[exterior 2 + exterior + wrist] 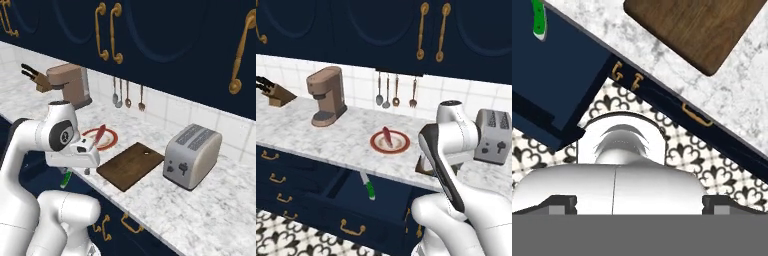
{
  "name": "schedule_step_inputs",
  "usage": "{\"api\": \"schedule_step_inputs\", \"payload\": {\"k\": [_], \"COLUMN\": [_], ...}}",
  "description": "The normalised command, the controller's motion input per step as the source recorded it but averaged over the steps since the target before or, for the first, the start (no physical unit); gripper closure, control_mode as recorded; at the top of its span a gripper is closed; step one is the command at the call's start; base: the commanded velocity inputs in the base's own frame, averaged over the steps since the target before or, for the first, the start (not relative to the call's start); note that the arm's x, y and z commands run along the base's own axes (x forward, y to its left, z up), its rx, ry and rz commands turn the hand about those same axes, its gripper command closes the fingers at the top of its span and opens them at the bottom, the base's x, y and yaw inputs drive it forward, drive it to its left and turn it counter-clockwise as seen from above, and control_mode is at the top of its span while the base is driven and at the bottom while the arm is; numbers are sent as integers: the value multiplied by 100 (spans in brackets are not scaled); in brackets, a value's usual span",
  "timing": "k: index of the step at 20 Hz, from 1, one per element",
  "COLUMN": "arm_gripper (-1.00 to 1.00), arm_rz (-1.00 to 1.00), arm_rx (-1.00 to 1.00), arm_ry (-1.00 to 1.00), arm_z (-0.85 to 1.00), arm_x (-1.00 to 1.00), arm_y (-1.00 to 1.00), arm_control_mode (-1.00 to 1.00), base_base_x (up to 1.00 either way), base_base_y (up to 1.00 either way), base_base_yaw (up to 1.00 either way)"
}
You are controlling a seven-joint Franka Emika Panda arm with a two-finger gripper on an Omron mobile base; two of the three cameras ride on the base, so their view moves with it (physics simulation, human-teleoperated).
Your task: Pick up the knife from the drawer and place it on the cutting board. Then place the meat from the plate to the cutting board.
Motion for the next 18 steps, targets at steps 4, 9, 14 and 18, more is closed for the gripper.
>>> {"api": "schedule_step_inputs", "payload": {"k": [4,9,14,18], "arm_gripper": [-100,-100,-100,-100], "arm_rz": [0,0,-16,-33], "arm_rx": [0,0,-5,0], "arm_ry": [0,0,0,-9], "arm_z": [0,-1,-33,-27], "arm_x": [0,0,0,7], "arm_y": [0,0,84,100], "arm_control_mode": [100,-100,-100,-100], "base_base_x": [22,4,0,0], "base_base_y": [-34,0,0,0], "base_base_yaw": [40,7,0,0]}}
